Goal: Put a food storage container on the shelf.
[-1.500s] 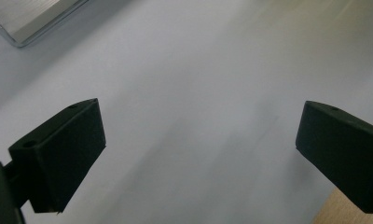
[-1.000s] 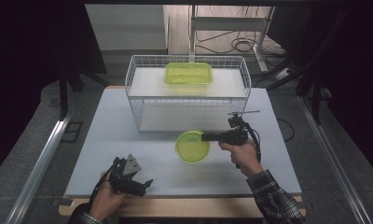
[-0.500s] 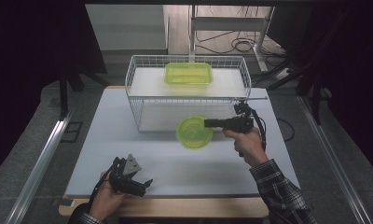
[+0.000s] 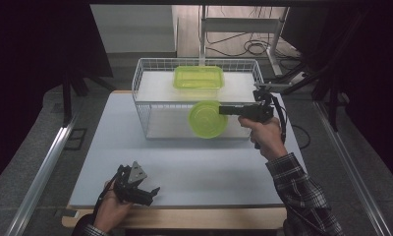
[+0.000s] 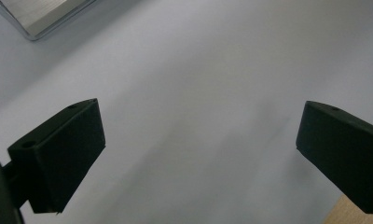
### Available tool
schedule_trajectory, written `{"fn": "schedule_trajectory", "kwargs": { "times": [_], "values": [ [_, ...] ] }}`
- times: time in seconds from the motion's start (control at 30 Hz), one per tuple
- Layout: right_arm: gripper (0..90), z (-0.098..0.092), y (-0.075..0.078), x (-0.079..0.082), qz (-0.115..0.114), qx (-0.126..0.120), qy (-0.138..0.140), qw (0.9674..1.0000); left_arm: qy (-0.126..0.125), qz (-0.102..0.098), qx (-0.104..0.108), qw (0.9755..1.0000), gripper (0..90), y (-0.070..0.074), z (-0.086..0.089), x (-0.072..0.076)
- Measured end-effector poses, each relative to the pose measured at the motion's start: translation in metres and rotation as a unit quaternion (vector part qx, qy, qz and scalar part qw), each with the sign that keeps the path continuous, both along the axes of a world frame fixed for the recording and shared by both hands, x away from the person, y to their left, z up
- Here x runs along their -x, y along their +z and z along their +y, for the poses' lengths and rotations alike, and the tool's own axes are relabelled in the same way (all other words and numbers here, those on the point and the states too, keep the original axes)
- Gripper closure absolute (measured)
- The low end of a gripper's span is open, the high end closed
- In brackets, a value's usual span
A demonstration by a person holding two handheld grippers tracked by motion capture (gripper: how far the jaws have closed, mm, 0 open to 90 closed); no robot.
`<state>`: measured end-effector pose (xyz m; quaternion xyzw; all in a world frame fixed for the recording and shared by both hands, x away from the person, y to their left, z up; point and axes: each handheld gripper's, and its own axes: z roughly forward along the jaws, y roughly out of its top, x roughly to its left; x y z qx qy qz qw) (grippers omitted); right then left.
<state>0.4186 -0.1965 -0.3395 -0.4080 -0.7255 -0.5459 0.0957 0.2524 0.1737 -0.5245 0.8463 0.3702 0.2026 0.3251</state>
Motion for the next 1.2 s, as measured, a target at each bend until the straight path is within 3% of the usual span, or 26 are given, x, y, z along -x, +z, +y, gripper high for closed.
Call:
{"fn": "schedule_trajectory", "kwargs": {
  "times": [0.17, 0.63, 0.87, 1.2],
  "values": [
    [81.0, 0.001, 0.015, -0.005, -0.009, -0.013, -0.004, 0.9999, 0.001, -0.001, 0.002, 1.0000, 0.6, 0.000, 0.001, 0.000],
    [81.0, 0.006, 0.054, -0.024, -0.045, -0.019, -0.041, 0.9980, 0.000, 0.003, 0.001, 1.0000, 0.7, 0.000, 0.000, 0.000],
    [81.0, 0.011, 0.066, -0.037, -0.051, -0.024, -0.068, 0.9961, -0.001, 0.004, 0.000, 1.0000, 0.7, -0.001, 0.000, 0.000],
    [81.0, 0.025, 0.071, -0.059, -0.057, -0.024, -0.103, 0.9928, -0.001, 0.006, 0.000, 1.0000, 0.7, -0.001, 0.000, 0.000]
  ]
}}
